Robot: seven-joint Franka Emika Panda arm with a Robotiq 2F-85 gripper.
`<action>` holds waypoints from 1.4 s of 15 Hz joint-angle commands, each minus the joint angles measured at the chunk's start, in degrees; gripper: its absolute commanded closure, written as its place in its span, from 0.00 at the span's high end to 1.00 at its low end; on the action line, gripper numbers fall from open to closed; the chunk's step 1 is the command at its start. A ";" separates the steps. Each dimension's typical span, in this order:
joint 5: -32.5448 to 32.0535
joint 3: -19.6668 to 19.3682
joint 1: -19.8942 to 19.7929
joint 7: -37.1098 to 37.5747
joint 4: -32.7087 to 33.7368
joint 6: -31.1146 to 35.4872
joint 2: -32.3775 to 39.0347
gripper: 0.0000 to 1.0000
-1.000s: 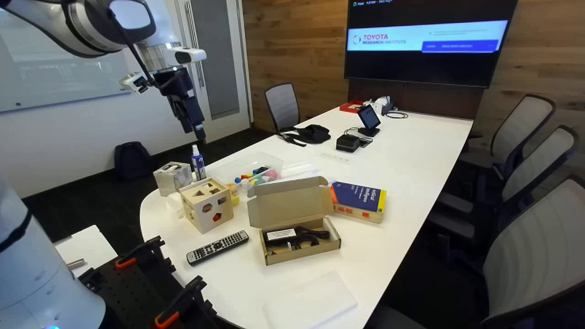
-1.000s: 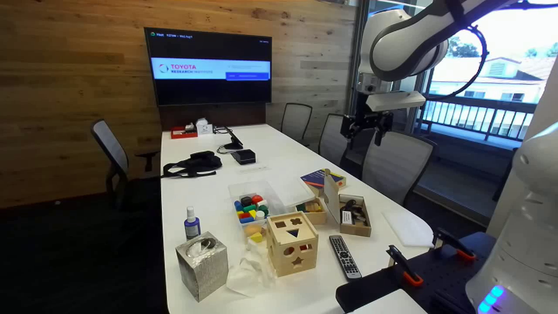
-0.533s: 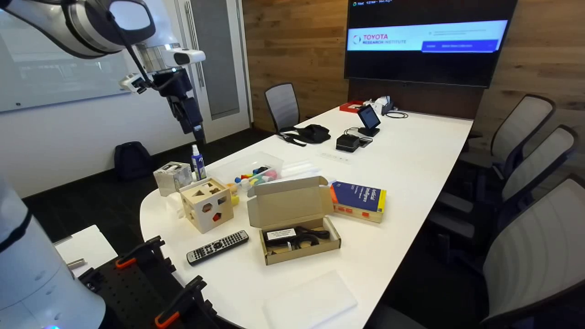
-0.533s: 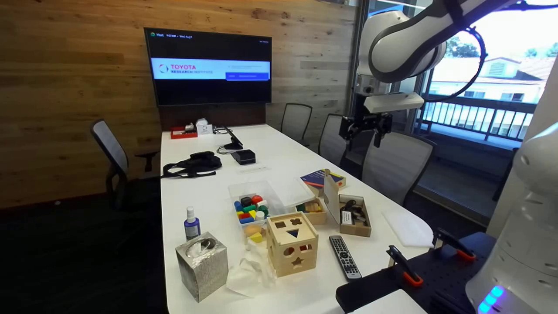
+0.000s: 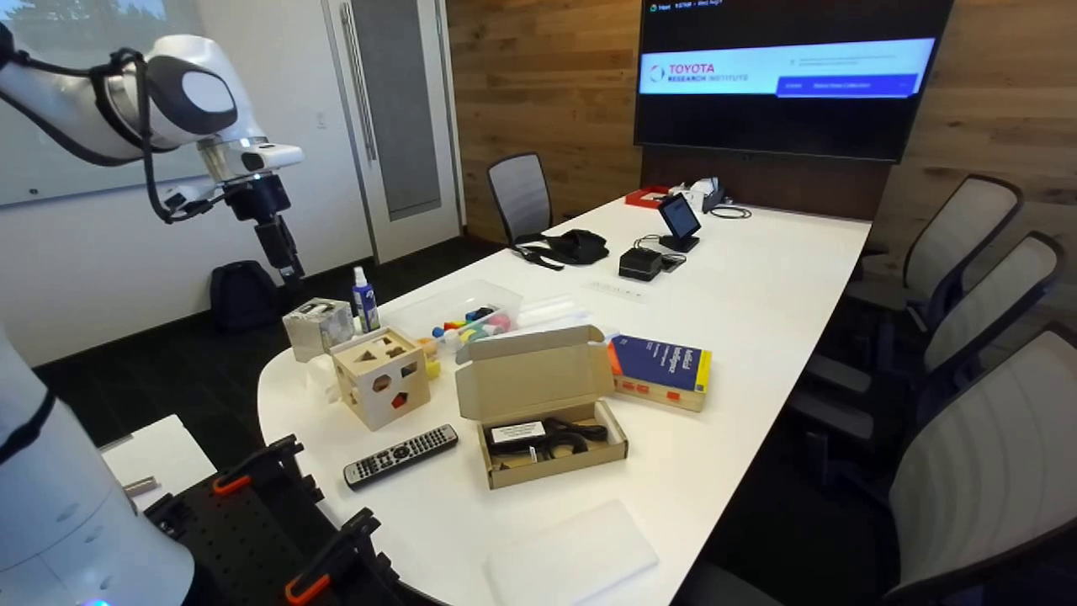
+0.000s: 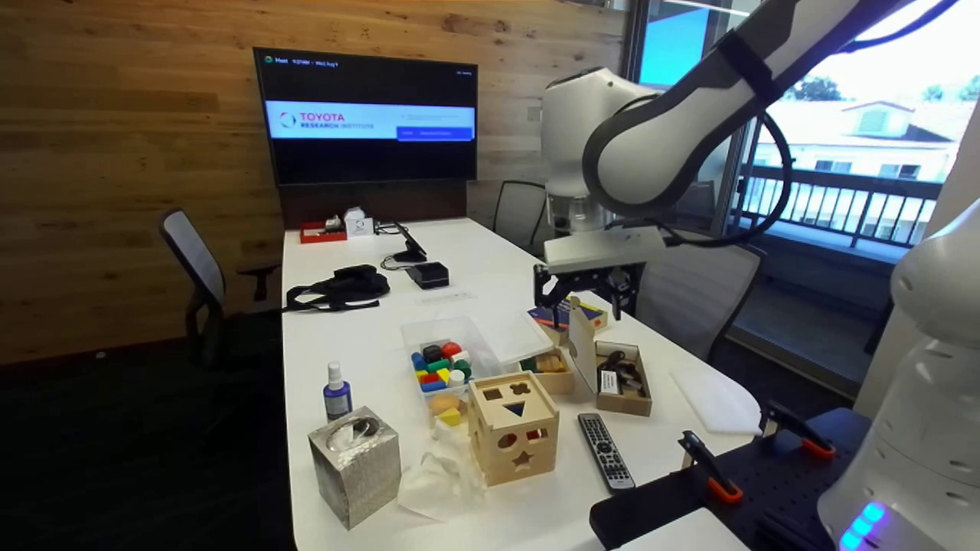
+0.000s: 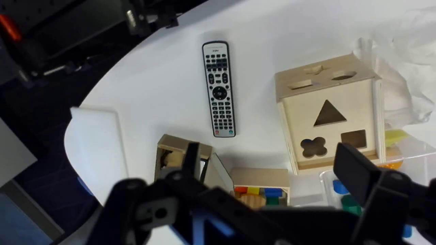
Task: Put the white lid on the clear container.
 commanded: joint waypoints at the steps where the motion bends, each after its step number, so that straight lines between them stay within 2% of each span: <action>1: -6.09 8.18 -8.65 16.17 4.72 5.75 9.31 1.00; 3: -13.61 11.61 -13.63 25.33 5.85 10.07 13.93 1.00; 5: -23.34 13.17 -17.50 33.80 7.06 13.09 18.25 1.00; 7: -33.86 12.27 -19.17 40.42 9.25 13.82 23.66 1.00; 9: -44.38 9.32 -18.09 45.12 12.46 14.26 30.54 1.00; 12: -58.26 2.84 -12.70 50.81 19.64 12.23 41.03 1.00; 14: -64.79 -1.87 -8.51 53.86 25.32 11.91 48.11 1.00; 16: -68.08 -5.69 -4.96 54.96 31.19 11.73 54.54 1.00; 17: -63.45 -14.90 3.32 51.17 33.14 16.11 54.20 1.00; 20: -57.98 -24.26 11.21 46.61 39.21 22.71 59.16 1.00; 21: -55.55 -26.49 12.81 46.50 34.68 23.20 55.20 1.00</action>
